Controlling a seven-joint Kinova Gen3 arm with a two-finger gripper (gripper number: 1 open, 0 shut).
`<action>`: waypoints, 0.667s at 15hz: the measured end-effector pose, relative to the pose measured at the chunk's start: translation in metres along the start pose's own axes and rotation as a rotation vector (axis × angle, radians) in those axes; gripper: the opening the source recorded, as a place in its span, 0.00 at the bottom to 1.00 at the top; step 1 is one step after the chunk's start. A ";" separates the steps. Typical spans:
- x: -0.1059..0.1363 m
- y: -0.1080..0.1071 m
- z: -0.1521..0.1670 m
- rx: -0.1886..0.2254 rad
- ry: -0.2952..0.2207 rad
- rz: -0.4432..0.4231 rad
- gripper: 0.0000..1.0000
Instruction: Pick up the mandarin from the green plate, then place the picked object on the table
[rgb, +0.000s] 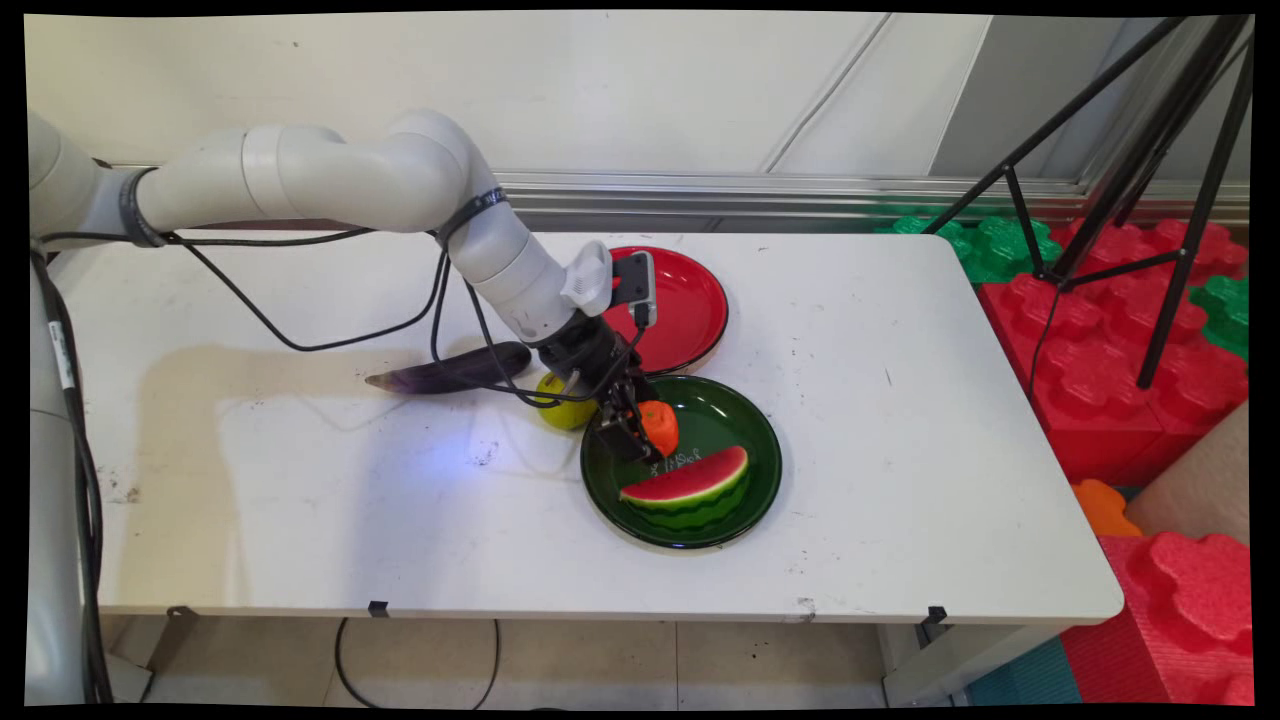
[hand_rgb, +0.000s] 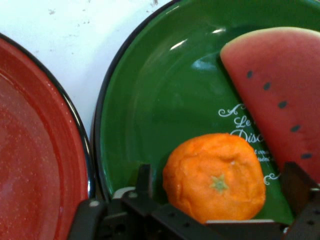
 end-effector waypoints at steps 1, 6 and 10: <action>0.001 -0.001 0.001 0.000 0.000 -0.002 1.00; 0.003 -0.002 0.004 -0.004 0.001 -0.005 0.00; 0.005 -0.002 0.004 -0.006 0.001 -0.002 0.00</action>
